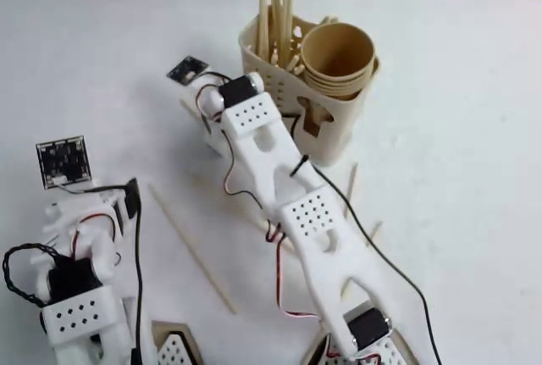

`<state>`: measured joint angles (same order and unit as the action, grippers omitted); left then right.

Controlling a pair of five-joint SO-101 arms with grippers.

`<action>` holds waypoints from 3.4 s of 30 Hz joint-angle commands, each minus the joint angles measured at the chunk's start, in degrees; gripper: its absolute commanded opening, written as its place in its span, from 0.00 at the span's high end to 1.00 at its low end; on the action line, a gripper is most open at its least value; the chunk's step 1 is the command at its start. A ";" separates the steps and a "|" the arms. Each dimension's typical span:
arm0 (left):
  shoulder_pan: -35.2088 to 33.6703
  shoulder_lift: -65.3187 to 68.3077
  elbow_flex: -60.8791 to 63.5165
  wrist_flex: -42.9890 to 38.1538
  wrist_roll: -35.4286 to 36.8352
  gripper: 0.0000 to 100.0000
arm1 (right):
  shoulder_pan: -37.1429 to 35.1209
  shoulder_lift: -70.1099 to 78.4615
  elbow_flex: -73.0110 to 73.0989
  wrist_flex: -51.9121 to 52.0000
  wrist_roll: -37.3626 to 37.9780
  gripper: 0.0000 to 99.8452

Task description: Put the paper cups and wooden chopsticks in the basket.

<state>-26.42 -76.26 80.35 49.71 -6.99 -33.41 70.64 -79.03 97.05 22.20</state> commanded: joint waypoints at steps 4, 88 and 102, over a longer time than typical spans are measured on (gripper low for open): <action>-0.40 -0.66 -0.35 -0.79 -0.53 0.71 | -0.40 -0.75 2.99 1.36 3.25 0.98; -0.40 -0.66 -0.26 -1.05 -0.53 0.71 | 22.64 -52.62 -9.41 1.89 -11.08 0.95; -0.40 -0.66 -0.26 -1.05 -0.53 0.71 | 23.25 -90.77 45.98 1.54 -10.99 0.95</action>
<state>-26.42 -76.26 80.35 49.71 -6.99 -11.08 -10.68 -44.75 98.55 10.77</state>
